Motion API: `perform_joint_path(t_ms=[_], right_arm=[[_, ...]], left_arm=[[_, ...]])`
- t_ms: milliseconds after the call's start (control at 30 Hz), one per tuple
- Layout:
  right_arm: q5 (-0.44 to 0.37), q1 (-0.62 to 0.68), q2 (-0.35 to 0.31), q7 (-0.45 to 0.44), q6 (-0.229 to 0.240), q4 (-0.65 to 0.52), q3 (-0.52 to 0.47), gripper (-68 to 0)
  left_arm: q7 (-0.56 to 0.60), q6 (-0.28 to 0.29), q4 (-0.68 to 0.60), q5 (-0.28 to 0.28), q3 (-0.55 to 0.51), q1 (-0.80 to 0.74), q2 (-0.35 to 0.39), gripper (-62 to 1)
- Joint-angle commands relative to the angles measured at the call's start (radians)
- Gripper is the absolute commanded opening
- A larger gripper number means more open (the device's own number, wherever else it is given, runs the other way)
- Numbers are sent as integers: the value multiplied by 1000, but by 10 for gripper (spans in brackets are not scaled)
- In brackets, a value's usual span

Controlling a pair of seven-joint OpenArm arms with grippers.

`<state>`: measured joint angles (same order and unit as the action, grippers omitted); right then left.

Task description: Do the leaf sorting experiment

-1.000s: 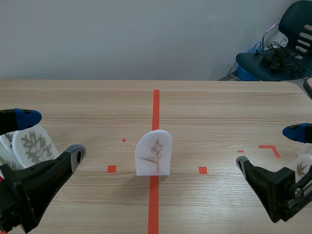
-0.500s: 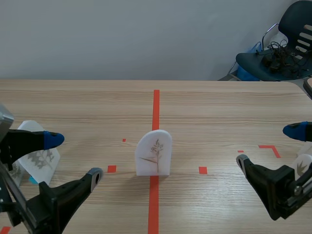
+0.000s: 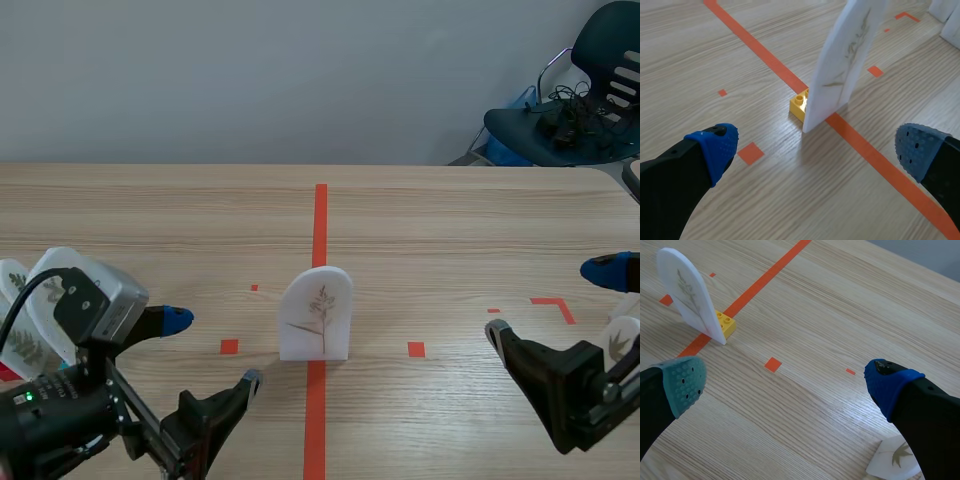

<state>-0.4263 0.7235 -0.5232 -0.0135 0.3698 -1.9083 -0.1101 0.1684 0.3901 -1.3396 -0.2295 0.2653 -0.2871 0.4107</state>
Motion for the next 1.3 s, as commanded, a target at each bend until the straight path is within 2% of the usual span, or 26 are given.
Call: perform_joint_path(t_ms=[0, 233, 367, 500, 733, 1233, 1267], right_arm=[[-6, -11, 0, -11, -4, -16, -10, 4], [-6, -11, 0, -11, -4, -16, -10, 4], [-6, -11, 0, -11, -4, -16, -10, 4], [-6, -11, 0, -11, -4, -16, -10, 4], [-6, -11, 0, -11, -4, -16, -10, 4], [-6, -11, 0, -11, -4, -16, -10, 4], [-6, -11, 0, -11, -4, -16, -10, 4]], left_arm=[[26, -3, 6, 20, 13, 26, -26, 14], [104, -11, 166, 103, 80, 145, -109, 14], [137, -57, 255, 139, 107, 203, -153, 14], [182, -63, 335, 172, 129, 256, -187, 14], [208, -63, 366, 173, 187, 291, -210, 14], [213, -66, 366, 174, 220, 293, -230, 14], [213, -66, 366, 174, 220, 293, -230, 0]])
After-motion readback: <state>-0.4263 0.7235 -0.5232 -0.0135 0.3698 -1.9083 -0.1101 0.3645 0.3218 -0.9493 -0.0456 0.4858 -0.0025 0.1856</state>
